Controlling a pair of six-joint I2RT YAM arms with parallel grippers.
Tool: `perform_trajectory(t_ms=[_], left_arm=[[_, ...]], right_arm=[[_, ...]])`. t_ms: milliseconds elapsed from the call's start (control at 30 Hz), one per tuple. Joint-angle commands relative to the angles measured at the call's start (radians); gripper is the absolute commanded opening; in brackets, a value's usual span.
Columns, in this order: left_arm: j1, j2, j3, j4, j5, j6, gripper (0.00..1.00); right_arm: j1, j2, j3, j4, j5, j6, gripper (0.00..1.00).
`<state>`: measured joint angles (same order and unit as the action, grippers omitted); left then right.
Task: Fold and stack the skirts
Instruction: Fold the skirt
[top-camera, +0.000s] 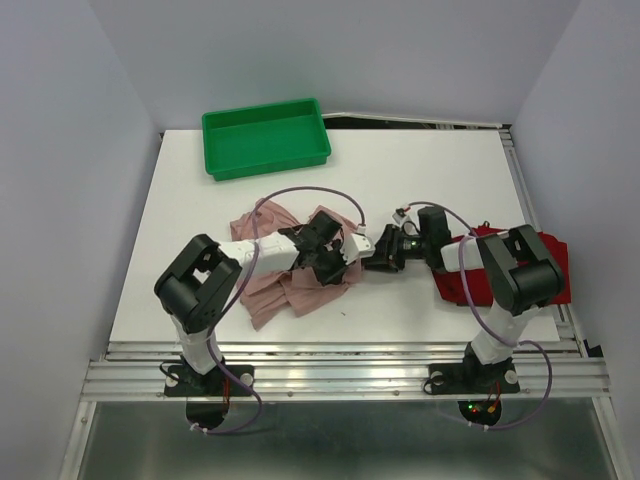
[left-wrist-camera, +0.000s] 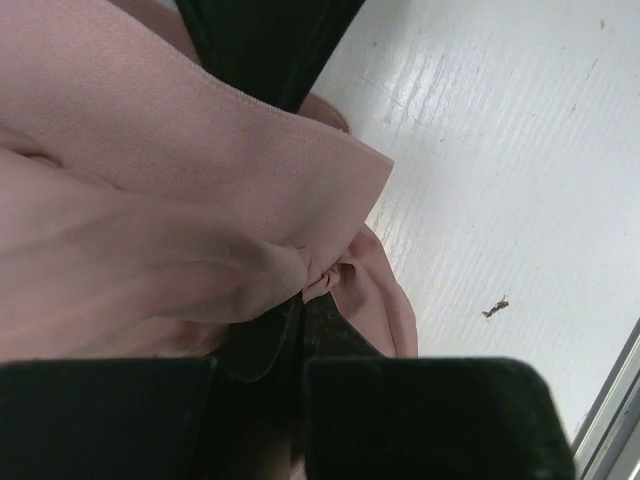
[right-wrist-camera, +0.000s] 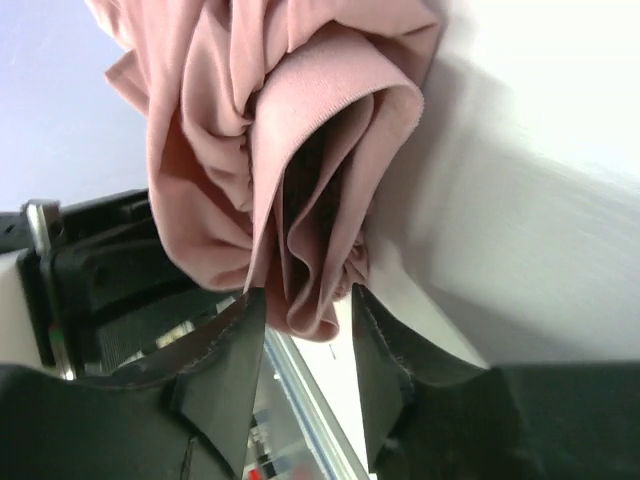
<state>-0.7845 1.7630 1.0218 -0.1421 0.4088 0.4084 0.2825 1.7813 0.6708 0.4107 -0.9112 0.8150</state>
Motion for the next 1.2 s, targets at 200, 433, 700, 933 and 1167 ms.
perform_trajectory(t_ms=[200,433,700,933,1167], left_arm=[[0.06,-0.007,0.015,0.003,0.105,-0.026,0.0],[0.065,-0.051,0.049,-0.013,0.127,-0.048,0.0],[0.077,-0.112,0.095,-0.045,0.067,-0.06,0.0],[0.088,-0.102,0.103,-0.033,-0.02,-0.072,0.0],[0.088,-0.017,0.115,-0.016,-0.056,-0.082,0.0]], right_arm=[[-0.106,-0.072,-0.004,-0.153,-0.051,-0.169,0.7],[-0.106,-0.016,0.033,0.016,-0.045,-0.039,0.64],[-0.074,0.018,0.038,0.039,-0.02,-0.043,0.5],[-0.029,0.079,0.064,0.065,0.014,-0.045,0.47],[-0.029,0.077,0.059,0.066,0.006,-0.051,0.52]])
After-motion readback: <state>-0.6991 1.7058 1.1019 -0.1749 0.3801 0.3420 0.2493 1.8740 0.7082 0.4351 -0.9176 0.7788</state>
